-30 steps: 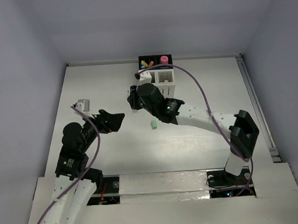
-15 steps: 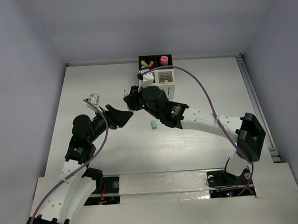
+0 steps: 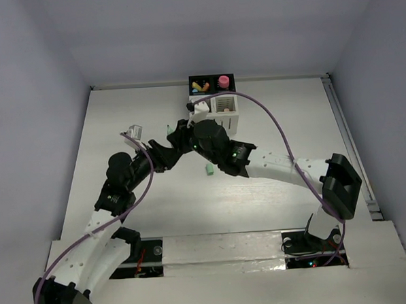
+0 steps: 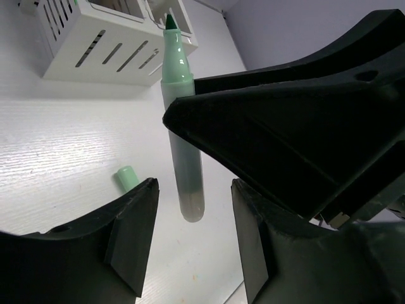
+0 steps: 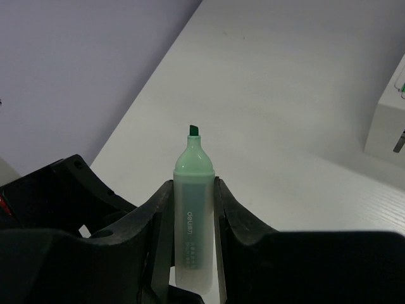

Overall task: Sort the stationery into containers
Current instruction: Pick up the pen from the center of the board, then close the pen cap on the pen.

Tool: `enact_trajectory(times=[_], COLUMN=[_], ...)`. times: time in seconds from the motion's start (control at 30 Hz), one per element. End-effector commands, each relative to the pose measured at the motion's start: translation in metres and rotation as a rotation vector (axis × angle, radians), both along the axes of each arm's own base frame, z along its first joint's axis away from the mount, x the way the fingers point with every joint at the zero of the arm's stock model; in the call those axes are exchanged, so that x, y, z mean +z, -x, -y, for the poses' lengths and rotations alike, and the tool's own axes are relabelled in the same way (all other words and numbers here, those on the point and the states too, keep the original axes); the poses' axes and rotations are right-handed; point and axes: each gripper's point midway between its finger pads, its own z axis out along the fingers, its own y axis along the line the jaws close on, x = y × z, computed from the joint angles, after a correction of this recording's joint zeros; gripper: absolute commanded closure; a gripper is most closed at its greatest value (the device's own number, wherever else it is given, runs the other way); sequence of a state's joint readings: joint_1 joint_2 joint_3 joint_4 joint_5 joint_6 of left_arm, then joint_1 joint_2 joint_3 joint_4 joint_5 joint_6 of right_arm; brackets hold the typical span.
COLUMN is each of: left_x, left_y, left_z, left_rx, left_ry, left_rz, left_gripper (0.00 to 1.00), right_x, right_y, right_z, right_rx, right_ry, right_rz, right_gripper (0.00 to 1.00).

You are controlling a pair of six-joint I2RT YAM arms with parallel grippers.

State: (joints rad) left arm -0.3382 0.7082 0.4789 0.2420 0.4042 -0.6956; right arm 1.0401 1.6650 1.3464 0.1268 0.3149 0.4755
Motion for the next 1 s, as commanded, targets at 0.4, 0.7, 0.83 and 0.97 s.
enact_trajectory(times=[0.4, 0.7, 0.83, 0.97], left_x=[0.024, 0.022, 0.019, 0.033], left_y=[-0.013, -0.001, 0.006, 0.016], left_z=[-0.001, -0.003, 0.0, 0.007], left_rx=[0.122, 0.092, 0.052, -0.015], left_ry=[-0.026, -0.045, -0.063, -0.061], left_rz=[0.124, 0.142, 0.133, 0.161], left_gripper=[1.0, 1.0, 1.0, 1.0], right_x=[0.013, 0.028, 0.026, 0.008], right_y=[0.025, 0.036, 0.044, 0.042], right_z=[-0.007, 0.038, 0.073, 0.106], right_rx=[0.087, 0.104, 0.112, 0.06], right_ry=[-0.063, -0.021, -0.012, 0.045], right_rz=[-0.008, -0.027, -0.044, -0.072], right_gripper=[1.0, 0.35, 0.22, 0.21])
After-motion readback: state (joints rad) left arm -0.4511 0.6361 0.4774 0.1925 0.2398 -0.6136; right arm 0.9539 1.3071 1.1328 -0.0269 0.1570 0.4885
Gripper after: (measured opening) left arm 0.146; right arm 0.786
